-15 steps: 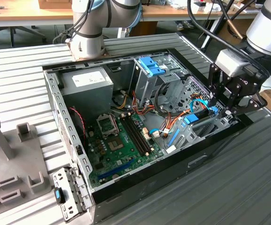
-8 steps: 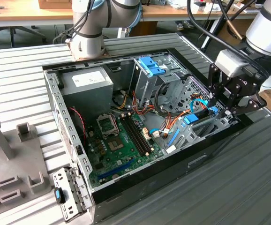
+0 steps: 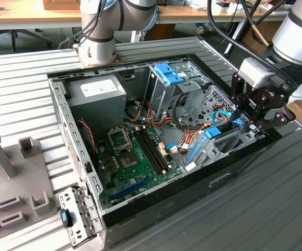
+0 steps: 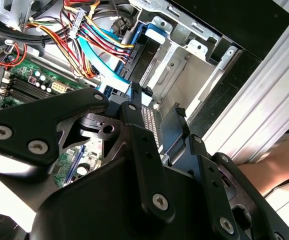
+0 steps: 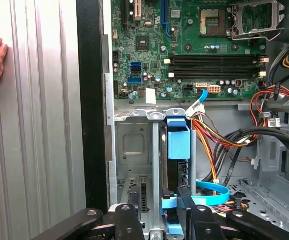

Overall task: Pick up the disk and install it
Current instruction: 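Insert the first disk wire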

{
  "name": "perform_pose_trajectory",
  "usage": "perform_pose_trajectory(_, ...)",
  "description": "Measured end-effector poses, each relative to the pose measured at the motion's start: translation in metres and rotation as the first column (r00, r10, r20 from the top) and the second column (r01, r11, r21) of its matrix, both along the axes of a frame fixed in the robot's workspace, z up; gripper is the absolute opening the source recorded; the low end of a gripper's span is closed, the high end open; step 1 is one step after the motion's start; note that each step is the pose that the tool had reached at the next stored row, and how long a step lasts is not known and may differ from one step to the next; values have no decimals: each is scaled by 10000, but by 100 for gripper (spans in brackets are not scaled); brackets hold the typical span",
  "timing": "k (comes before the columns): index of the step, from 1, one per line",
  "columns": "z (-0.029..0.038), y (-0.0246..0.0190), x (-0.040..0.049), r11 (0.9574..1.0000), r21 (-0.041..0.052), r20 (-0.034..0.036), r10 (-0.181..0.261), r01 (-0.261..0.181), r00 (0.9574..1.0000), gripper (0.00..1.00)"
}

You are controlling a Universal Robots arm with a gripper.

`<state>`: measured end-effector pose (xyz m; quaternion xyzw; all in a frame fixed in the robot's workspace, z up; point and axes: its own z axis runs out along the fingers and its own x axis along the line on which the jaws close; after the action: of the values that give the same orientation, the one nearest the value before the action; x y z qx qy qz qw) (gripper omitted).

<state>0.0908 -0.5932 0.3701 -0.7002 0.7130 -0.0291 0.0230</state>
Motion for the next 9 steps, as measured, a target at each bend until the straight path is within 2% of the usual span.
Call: perform_pose_trajectory(9, -18, 0, 0, 10000, 0, 0, 0, 0, 10000, 42)
